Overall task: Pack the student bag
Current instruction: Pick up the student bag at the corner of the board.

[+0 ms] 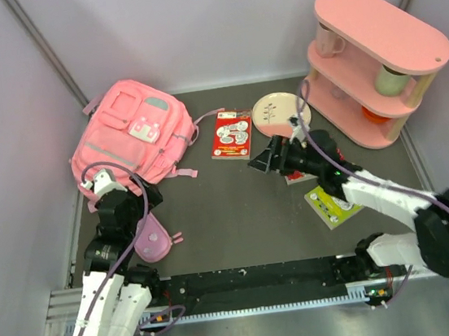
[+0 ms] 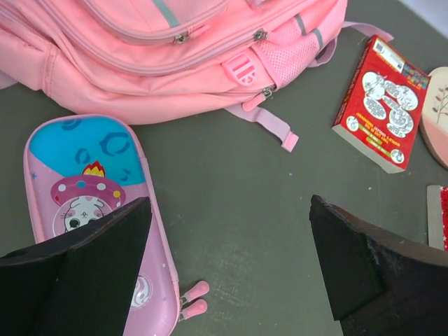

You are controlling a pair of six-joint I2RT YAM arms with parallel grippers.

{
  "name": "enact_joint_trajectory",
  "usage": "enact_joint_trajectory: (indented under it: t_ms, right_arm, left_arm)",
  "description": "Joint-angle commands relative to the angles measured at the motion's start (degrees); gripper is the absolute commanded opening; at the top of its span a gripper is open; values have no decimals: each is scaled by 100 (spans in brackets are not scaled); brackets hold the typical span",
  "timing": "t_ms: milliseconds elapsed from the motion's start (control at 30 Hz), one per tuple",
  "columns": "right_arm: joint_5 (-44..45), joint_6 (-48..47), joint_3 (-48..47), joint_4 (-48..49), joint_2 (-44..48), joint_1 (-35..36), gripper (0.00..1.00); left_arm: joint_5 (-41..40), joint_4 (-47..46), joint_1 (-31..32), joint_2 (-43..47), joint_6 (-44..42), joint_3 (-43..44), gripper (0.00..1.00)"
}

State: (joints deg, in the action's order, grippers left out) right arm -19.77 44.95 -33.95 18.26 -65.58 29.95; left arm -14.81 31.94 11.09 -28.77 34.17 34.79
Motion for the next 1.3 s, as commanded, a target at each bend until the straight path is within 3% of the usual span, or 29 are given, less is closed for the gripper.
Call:
enact_joint_trajectory:
  t_ms: [0,33,100,300,533,733,967,1167,1267]
  right_arm:
    - [-231,-71,-2175,-555,-1621,404,99]
    - [49,-213,-2551,-961,-1912,528,99]
    - [122,-5,-3131,-615,-2703,696,99]
    - [-237,813,-5310,-684,-4977,731,97]
    - [-186,1121,-7167,-1193,-6728,757,88]
    - [25,1139,-7977,-1439,-7442,740,82]
    - [61,1305,-9206,-1571,-8408,757,82]
    - [78,1420,-9454,-1527,-8664,784,78]
    - [149,1298,-9507,-1571,-8708,836,69]
  left_arm:
    - [162,66,-11,-224,54,371,99]
    - [215,58,-11,-269,63,371,99]
    - [294,-13,-11,-435,63,406,99]
    - [435,-118,-37,-997,37,564,99]
    - [461,-144,-46,-1104,168,451,99]
    - [365,-154,-46,-683,441,196,99]
    - [373,-57,-46,-252,353,90,99]
    - [487,101,-46,-41,458,-24,99]
    - [532,128,-46,99,476,-121,99]
